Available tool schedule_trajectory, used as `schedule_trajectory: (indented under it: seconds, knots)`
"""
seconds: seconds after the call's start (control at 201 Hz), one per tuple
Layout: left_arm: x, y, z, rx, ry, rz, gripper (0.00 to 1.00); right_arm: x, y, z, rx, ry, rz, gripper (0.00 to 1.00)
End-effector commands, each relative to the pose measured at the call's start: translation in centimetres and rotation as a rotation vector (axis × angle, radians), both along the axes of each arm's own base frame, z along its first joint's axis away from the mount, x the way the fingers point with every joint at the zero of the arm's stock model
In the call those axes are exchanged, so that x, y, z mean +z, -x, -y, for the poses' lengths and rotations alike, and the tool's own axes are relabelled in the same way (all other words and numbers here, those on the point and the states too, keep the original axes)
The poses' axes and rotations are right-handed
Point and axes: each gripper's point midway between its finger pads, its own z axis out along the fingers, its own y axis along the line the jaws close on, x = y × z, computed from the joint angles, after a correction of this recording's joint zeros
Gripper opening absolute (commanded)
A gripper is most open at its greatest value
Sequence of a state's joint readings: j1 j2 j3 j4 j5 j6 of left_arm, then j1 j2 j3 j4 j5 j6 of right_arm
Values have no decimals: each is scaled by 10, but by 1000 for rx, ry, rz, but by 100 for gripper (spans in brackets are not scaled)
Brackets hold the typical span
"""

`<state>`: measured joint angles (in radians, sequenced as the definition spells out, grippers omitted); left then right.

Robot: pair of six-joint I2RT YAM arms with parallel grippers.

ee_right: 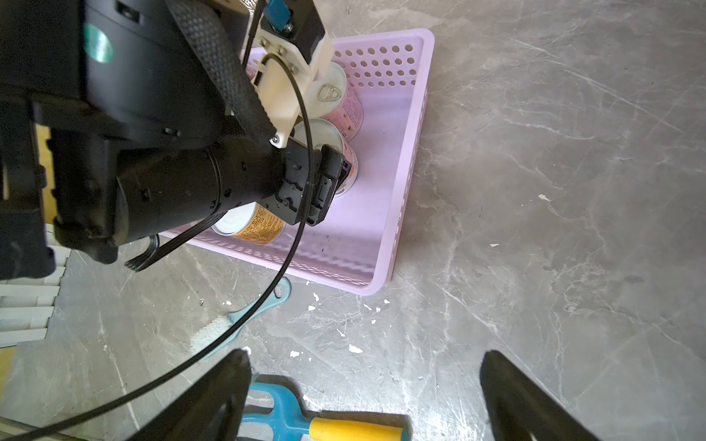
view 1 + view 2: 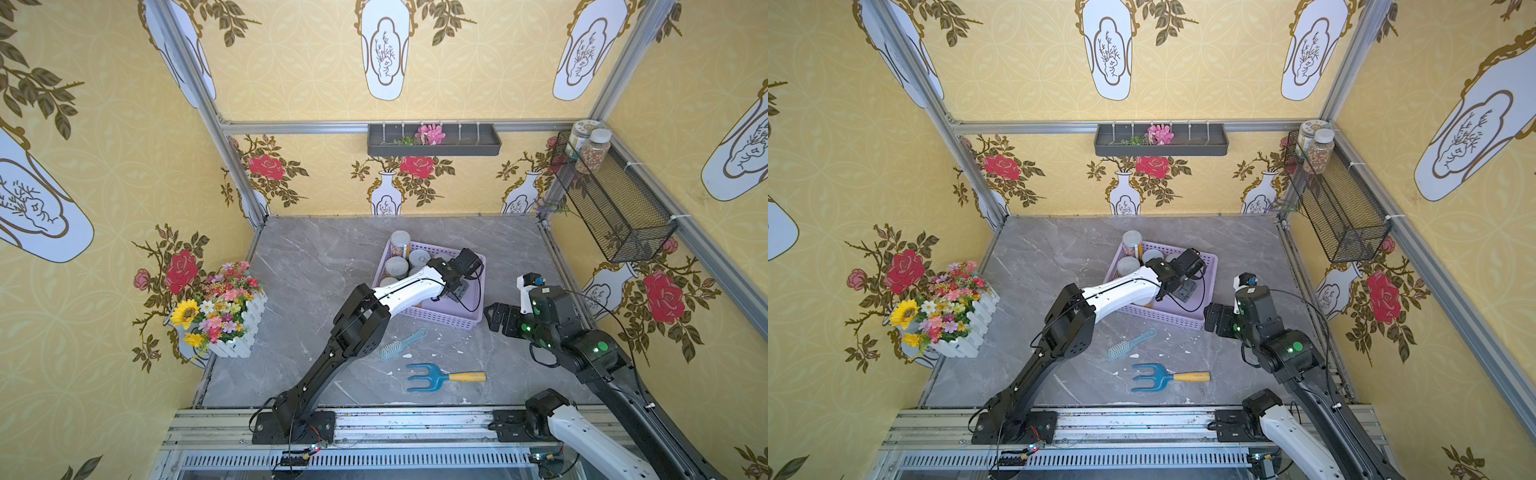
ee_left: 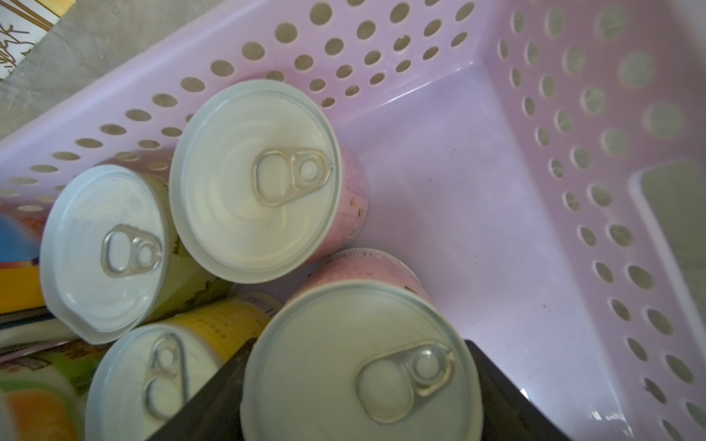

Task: Put the canned food in the basket
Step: Place the canned food in the basket.

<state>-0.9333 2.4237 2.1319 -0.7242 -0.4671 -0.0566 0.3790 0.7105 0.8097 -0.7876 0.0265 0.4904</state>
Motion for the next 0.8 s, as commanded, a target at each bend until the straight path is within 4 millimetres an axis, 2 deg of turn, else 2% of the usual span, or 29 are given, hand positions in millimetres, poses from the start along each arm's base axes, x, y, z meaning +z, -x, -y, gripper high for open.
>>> schedule_trajectory:
  seconds: [0.0,0.18,0.219,0.539,0.798]
  knots:
    - [-3,-16,-10,41,-39,60,0,6,-4,-2,5,-12,26,97]
    - [-9,-18,-18,61,-43,47,0,4,-5,-2,2,-11,22,97]
    - [-10,-18,-19,64,-39,43,3,3,-5,-3,1,-14,21,97]
    - [-12,-17,-21,75,-18,31,45,3,-5,-4,2,-19,18,97]
    - [-8,-18,-22,79,-9,40,63,2,-5,-5,3,-24,14,97]
